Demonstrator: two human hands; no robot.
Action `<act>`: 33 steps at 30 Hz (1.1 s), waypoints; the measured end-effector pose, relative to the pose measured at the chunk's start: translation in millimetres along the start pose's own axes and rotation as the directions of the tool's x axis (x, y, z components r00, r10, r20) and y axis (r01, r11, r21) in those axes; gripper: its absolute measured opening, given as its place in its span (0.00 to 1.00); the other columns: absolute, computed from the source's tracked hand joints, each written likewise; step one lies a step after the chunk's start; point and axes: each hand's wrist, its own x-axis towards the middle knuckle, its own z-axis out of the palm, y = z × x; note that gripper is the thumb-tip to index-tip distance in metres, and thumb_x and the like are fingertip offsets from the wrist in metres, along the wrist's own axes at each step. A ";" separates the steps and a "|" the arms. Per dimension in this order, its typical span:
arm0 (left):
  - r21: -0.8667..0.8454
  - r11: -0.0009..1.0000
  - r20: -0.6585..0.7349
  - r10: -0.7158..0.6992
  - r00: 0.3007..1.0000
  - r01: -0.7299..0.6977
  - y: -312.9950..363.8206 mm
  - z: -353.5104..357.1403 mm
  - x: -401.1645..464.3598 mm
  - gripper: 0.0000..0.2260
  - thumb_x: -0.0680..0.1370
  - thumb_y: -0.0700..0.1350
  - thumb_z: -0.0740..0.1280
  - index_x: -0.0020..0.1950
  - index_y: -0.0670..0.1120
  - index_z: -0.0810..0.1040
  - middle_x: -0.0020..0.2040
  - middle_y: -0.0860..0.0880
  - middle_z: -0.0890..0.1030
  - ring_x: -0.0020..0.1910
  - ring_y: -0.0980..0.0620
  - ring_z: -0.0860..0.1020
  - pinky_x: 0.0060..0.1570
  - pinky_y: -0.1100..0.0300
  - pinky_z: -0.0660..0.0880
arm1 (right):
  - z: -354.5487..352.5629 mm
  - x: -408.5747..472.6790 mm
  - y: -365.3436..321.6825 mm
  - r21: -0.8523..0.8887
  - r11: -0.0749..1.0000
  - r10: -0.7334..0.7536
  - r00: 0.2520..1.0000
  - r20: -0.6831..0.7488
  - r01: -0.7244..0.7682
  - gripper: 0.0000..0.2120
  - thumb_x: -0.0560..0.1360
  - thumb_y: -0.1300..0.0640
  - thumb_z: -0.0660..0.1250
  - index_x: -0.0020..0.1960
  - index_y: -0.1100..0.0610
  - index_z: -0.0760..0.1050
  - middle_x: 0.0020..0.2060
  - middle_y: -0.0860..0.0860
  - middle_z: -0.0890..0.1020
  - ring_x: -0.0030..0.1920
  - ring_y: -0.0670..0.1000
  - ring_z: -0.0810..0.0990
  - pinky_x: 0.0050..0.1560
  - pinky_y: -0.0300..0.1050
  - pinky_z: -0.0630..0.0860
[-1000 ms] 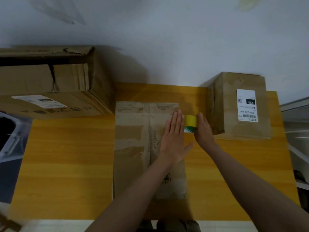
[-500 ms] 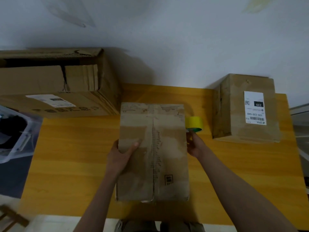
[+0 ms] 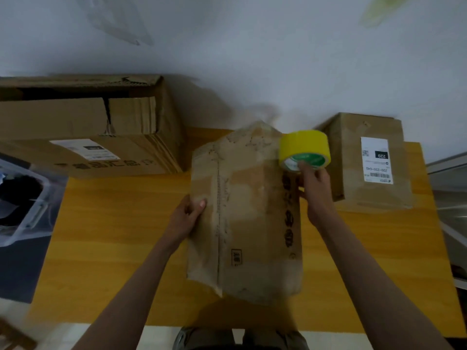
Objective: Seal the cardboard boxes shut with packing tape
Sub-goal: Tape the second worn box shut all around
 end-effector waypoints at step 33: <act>0.449 0.611 0.358 0.546 0.758 -0.652 148.0 0.7 70.2 0.53 0.58 0.73 0.76 0.79 0.63 0.58 0.78 0.63 0.54 0.77 0.52 0.58 0.73 0.41 0.66 | -11.1 13.1 8.0 -0.238 0.911 -0.340 0.940 0.036 0.338 0.13 0.82 0.70 0.58 0.62 0.57 0.66 0.51 0.47 0.75 0.50 0.45 0.80 0.38 0.36 0.81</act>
